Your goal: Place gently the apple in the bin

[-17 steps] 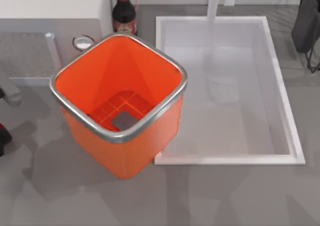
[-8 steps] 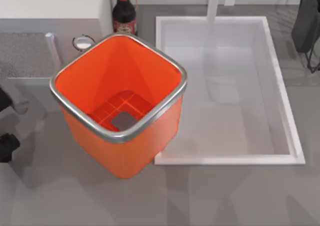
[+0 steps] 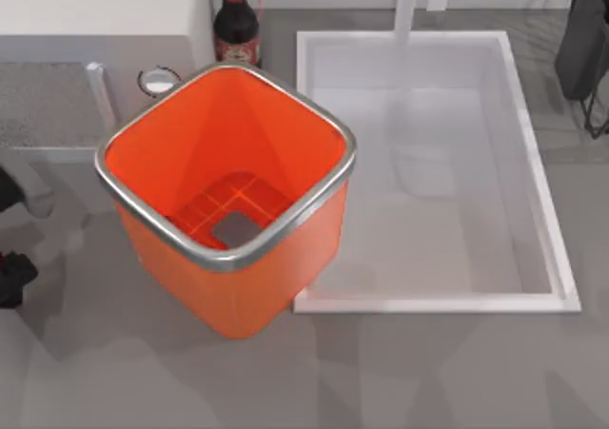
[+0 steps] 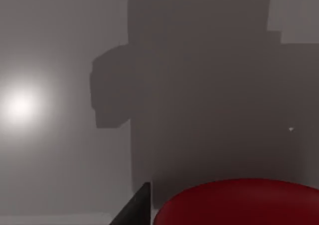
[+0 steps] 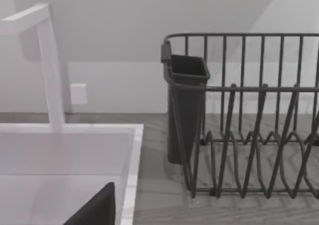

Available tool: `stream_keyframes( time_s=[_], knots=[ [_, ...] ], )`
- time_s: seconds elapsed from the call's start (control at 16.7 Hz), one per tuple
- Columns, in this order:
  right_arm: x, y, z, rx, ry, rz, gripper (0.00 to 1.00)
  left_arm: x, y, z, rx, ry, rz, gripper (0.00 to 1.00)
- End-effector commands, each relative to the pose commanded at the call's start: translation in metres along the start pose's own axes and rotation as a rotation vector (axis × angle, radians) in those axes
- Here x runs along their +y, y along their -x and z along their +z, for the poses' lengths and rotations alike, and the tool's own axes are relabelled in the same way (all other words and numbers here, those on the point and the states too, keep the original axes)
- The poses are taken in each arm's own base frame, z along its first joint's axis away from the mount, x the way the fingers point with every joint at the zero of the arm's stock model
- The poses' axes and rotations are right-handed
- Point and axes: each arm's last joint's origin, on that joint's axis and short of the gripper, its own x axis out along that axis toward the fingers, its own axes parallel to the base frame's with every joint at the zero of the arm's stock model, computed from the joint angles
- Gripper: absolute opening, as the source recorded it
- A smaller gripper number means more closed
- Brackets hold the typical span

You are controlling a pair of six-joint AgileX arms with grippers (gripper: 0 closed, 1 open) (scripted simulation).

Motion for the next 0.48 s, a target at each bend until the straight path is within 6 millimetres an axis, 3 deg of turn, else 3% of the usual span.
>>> stream_keyframes(
  time_s=[0.42,0.48],
  knots=[
    [0.0000,0.0000,0.0000,0.000,0.000,0.000,1.00,0.0000,0.0000,0.0000,0.000,0.000,0.000,0.02],
    [0.0000,0.0000,0.0000,0.000,0.000,0.000,1.00,0.0000,0.0000,0.0000,0.000,0.000,0.000,0.00]
  ],
)
